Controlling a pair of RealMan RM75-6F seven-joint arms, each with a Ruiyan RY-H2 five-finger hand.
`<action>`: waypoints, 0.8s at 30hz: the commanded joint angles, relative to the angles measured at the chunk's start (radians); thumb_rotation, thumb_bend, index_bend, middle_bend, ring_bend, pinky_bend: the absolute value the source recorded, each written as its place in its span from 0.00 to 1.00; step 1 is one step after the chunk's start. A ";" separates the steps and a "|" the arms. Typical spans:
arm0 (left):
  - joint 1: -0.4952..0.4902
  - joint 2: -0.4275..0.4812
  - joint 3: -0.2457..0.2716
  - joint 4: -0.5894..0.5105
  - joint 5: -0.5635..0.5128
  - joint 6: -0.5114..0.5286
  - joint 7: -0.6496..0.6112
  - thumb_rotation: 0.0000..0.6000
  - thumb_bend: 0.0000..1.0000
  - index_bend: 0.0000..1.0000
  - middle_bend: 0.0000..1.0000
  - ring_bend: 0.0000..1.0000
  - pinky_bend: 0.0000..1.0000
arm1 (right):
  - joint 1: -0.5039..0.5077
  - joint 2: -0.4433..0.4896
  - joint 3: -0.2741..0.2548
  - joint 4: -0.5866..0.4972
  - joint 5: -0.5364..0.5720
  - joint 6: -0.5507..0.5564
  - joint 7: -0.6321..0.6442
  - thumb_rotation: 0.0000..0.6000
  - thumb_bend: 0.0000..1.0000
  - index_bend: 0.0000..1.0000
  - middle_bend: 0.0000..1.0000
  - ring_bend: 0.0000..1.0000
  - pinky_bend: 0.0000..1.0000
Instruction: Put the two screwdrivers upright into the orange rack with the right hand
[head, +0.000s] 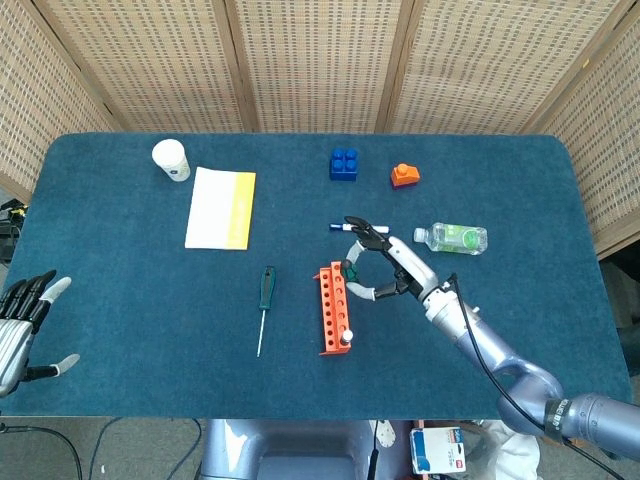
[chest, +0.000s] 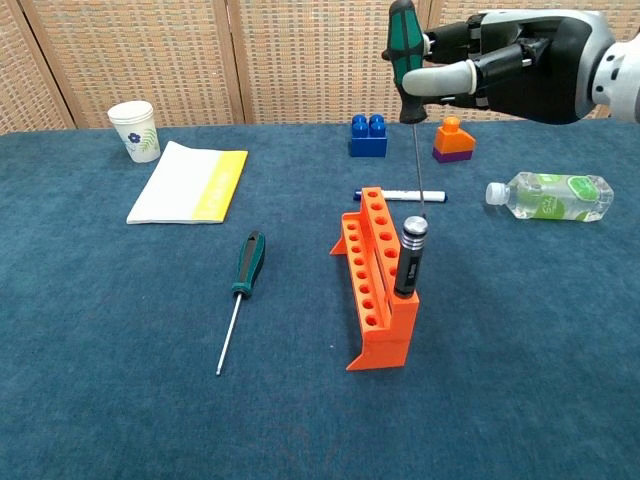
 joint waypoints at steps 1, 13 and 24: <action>-0.001 0.000 0.000 0.000 0.000 -0.001 0.000 1.00 0.00 0.00 0.00 0.00 0.00 | 0.003 -0.020 -0.002 0.010 -0.014 0.010 0.036 1.00 0.43 0.66 0.00 0.00 0.00; -0.003 -0.001 -0.004 0.000 -0.012 -0.006 0.005 1.00 0.00 0.00 0.00 0.00 0.00 | 0.026 -0.101 -0.010 0.086 -0.015 0.026 0.061 1.00 0.43 0.66 0.00 0.00 0.00; -0.006 -0.003 -0.005 0.001 -0.017 -0.012 0.007 1.00 0.00 0.00 0.00 0.00 0.00 | 0.034 -0.126 -0.013 0.114 0.000 0.028 0.045 1.00 0.43 0.67 0.00 0.00 0.00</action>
